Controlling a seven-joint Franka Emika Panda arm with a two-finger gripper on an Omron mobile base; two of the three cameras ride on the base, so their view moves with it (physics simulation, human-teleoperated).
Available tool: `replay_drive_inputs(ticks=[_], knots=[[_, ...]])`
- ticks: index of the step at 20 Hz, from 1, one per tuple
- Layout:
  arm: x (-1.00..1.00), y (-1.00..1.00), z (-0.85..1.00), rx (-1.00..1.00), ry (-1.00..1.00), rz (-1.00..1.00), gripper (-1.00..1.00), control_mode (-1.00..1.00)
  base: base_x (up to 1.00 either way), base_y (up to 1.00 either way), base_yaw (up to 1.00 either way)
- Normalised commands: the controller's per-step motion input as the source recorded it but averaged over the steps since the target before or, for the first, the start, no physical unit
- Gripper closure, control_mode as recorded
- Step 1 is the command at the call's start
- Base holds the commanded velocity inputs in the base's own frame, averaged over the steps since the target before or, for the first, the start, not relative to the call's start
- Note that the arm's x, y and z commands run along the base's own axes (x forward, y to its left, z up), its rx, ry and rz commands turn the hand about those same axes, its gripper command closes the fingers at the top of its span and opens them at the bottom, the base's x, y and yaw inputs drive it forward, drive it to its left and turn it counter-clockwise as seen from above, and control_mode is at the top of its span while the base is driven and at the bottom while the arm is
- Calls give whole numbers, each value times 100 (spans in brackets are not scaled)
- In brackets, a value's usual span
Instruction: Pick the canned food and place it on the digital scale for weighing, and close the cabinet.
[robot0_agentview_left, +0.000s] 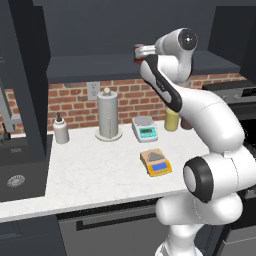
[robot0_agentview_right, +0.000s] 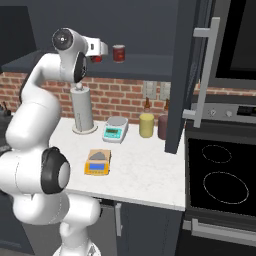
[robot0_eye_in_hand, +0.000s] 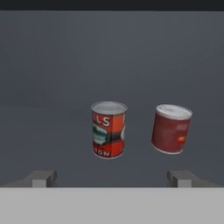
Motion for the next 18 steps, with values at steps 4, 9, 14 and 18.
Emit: replay_drive_inputs(ticks=[4,9,14,18], knots=[[28,14,-1,0,0,0,-100,-100,0,0,0],[40,19,-1,0,1,0,-100,-100,0,0,0],[28,0,0,0,0,0,-100,-100,0,0,0],[8,-13,0,0,0,0,-100,-100,0,0,0]])
